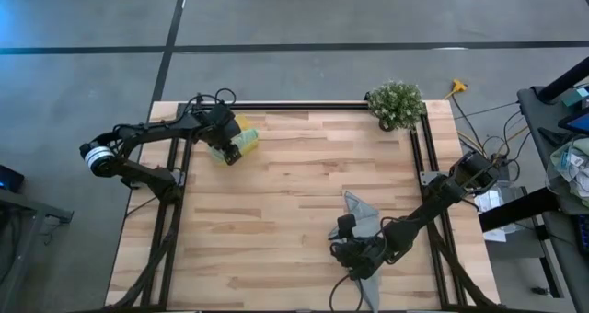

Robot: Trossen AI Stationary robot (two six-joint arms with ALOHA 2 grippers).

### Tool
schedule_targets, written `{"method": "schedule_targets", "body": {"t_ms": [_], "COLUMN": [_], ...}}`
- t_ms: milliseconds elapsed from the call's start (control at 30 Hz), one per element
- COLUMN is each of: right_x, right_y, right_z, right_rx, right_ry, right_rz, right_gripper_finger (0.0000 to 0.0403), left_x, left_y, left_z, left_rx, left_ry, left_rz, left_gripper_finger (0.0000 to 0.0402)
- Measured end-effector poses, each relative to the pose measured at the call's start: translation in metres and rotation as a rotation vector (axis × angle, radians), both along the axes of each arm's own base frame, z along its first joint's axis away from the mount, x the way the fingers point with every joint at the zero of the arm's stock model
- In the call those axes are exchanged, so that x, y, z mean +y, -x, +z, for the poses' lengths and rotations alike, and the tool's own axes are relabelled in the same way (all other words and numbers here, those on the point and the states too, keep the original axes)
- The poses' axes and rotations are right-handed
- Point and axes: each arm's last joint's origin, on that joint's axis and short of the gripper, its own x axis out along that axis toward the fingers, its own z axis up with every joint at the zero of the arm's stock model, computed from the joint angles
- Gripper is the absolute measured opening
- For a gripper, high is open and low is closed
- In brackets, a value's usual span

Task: Roll microfiber towels into tight, uniform cylinder then place into a basket
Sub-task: Put the rolled green towel into the yellow bin

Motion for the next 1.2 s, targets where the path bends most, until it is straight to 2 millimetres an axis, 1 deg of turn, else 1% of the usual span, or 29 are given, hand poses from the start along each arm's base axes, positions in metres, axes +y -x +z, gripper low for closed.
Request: {"method": "schedule_targets", "body": {"t_ms": [133, 200, 300, 500, 667, 833, 967, 1067, 1200], "right_x": [0.0, 0.0, 0.0, 0.0, 0.0, 0.0, 0.0, 0.0, 0.0], "right_y": [0.0, 0.0, 0.0, 0.0, 0.0, 0.0, 0.0, 0.0, 0.0], "right_z": [0.0, 0.0, 0.0, 0.0, 0.0, 0.0, 0.0, 0.0, 0.0], "right_rx": [0.0, 0.0, -0.001, 0.0, 0.0, 0.001, 0.001, 0.0, -0.002], "right_ry": [0.0, -0.002, -0.005, -0.005, -0.004, -0.004, -0.004, -0.004, -0.006], "right_rz": [0.0, -0.002, -0.005, -0.005, -0.005, -0.005, -0.005, -0.005, -0.005], "right_gripper_finger": [0.0209, 0.0209, 0.0209, 0.0209, 0.0209, 0.0209, 0.0209, 0.0209, 0.0209], "left_x": [0.0, 0.001, 0.001, 0.001, 0.0, -0.003, -0.007, -0.01, -0.013], "left_y": [-0.001, -0.002, -0.002, -0.001, -0.001, 0.005, 0.015, 0.024, 0.027], "left_z": [0.001, 0.003, 0.004, 0.014, 0.034, 0.058, 0.072, 0.071, 0.055], "left_rx": [-0.011, -0.017, -0.017, -0.013, -0.018, 0.011, 0.121, 0.242, 0.312], "left_ry": [0.006, 0.005, 0.005, 0.005, -0.021, -0.064, -0.161, -0.179, -0.101], "left_rz": [-0.006, -0.007, -0.007, -0.012, -0.04, -0.06, 0.004, 0.066, 0.076], "left_gripper_finger": [0.0257, 0.0271, 0.028, 0.0281, 0.0281, 0.0281, 0.0281, 0.0272, 0.0241]}}
